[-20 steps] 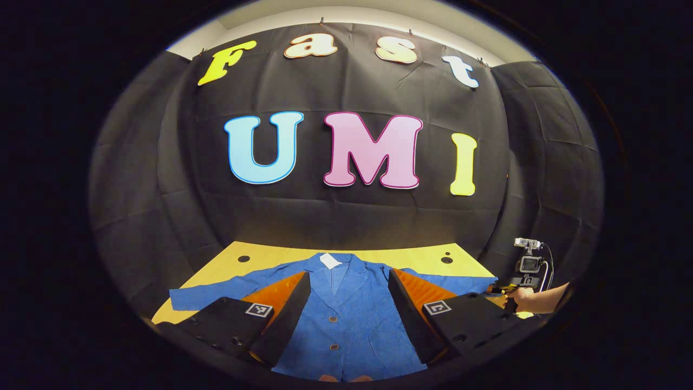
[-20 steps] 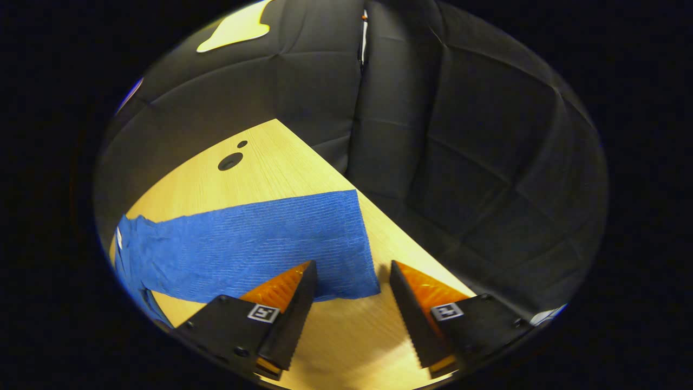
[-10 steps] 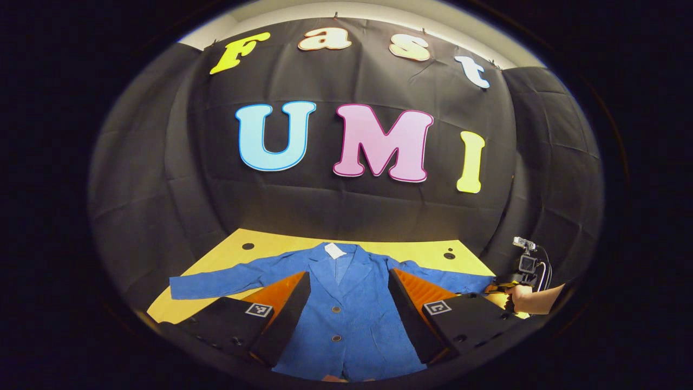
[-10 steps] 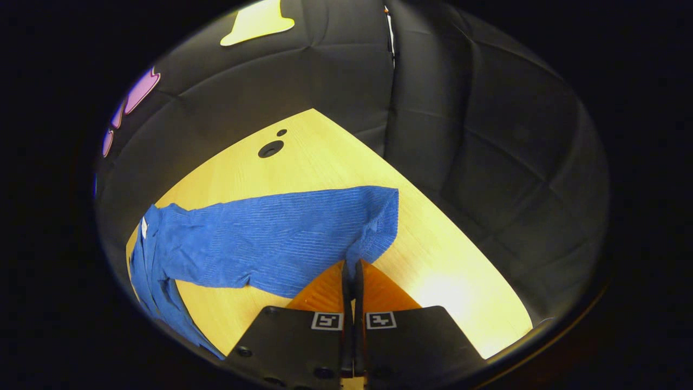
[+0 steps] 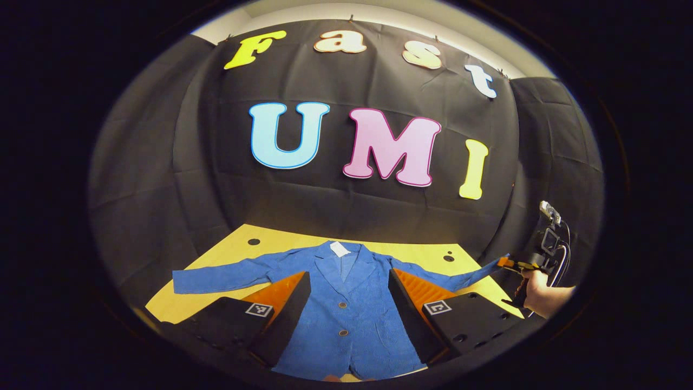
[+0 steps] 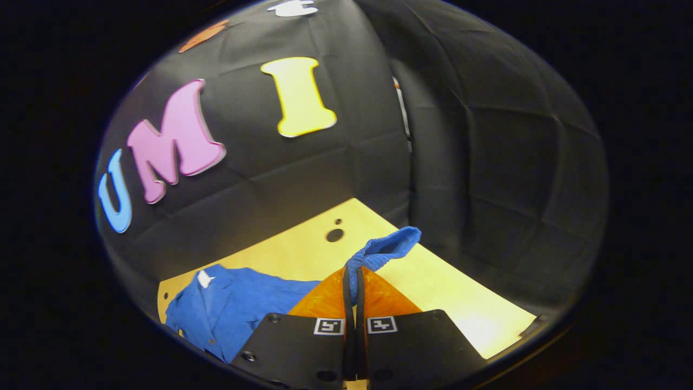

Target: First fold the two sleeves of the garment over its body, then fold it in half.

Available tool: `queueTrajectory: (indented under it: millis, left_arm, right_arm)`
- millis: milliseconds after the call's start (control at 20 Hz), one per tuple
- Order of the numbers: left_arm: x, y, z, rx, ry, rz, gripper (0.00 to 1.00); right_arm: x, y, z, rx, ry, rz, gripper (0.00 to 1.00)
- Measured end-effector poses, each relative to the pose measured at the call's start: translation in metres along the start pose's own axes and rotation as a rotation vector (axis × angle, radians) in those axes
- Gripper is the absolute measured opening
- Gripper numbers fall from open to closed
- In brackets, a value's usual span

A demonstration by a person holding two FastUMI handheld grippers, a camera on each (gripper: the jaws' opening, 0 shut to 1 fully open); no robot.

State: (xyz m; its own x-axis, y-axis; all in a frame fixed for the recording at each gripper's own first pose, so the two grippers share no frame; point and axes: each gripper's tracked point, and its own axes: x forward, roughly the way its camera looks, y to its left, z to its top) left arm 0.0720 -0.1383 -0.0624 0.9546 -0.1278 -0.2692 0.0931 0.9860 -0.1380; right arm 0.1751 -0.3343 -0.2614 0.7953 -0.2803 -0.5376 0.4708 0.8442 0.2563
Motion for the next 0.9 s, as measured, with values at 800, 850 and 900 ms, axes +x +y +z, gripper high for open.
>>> queueTrajectory:
  millis: [800,850,900]
  left_arm:
    - [-0.082,0.172,-0.050,-0.266,0.019,0.301,0.83]
    - [-0.086,0.182,-0.055,-0.277,0.026,0.324,0.83]
    - [-0.089,0.192,-0.058,-0.286,0.032,0.345,0.83]
  right_arm:
    - [-0.043,0.410,-0.110,-0.202,0.132,0.485,0.00]
    - [-0.041,0.434,-0.125,-0.209,0.148,0.506,0.01]
    - [-0.041,0.457,-0.140,-0.210,0.168,0.528,0.01]
